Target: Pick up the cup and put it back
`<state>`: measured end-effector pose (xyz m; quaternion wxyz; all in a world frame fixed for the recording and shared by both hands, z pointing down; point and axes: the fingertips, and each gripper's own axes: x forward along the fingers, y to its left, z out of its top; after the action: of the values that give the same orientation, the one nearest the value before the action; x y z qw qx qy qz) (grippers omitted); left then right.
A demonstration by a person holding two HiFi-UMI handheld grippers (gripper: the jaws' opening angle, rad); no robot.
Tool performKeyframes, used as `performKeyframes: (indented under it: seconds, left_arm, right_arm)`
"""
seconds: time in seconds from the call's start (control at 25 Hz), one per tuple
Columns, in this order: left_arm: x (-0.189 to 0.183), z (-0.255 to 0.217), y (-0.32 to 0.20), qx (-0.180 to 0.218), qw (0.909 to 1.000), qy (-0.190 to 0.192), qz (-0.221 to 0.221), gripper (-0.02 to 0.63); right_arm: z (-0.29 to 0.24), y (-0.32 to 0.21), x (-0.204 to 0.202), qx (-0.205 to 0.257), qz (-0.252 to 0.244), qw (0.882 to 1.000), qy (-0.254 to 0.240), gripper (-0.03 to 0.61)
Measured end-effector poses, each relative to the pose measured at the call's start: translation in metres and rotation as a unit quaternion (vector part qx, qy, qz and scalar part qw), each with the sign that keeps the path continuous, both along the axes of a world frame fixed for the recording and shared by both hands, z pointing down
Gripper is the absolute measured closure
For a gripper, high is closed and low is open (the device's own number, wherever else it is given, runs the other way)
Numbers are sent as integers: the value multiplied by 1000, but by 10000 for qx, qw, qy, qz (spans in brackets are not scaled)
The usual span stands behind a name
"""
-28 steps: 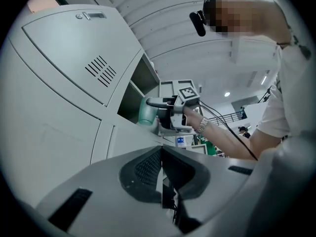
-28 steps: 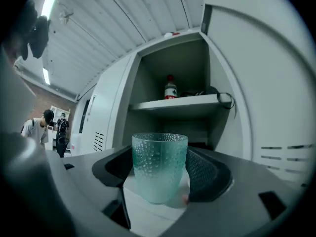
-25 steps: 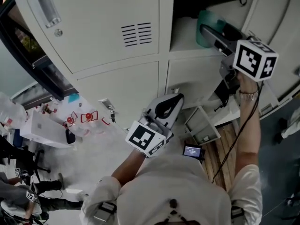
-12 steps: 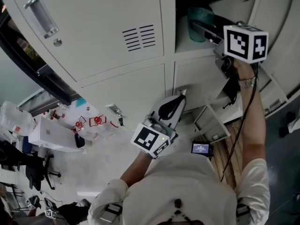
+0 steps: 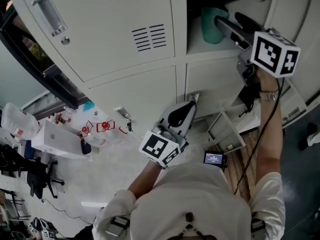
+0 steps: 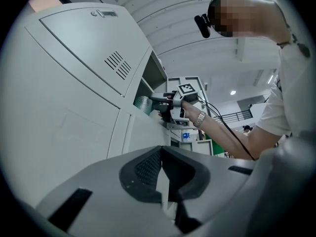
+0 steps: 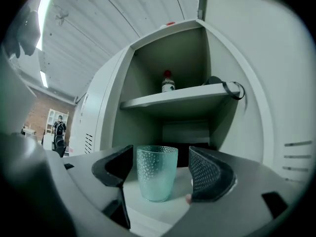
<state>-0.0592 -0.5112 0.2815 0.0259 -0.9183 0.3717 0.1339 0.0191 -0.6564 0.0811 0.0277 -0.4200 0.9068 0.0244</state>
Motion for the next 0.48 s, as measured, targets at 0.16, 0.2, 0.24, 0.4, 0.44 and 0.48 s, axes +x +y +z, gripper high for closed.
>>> performKeyframes:
  seconds: [0.16, 0.2, 0.24, 0.4, 0.44, 0.48]
  left_arm:
    - [9, 2, 6, -60, 10000, 5, 5, 604]
    - [13, 3, 8, -75, 10000, -2, 9, 604]
    - [17, 4, 10, -91, 10000, -17, 13, 604]
    - [35, 9, 22, -145, 9998, -96, 45, 604]
    - [41, 10, 26, -164, 9998, -112, 60, 604]
    - [47, 13, 31, -186, 9997, -127, 74, 604]
  right_arm:
    - [10, 30, 15, 321, -13, 9995, -77, 252]
    - [17, 38, 20, 410, 32, 9991, -68, 254]
    - [26, 46, 27, 496, 141, 9987, -62, 280]
    - [68, 76, 61, 660, 578, 9960, -166, 534]
    - [79, 84, 68, 626, 541, 9963, -220, 542]
    - [91, 94, 73, 588, 467, 9968, -267, 549]
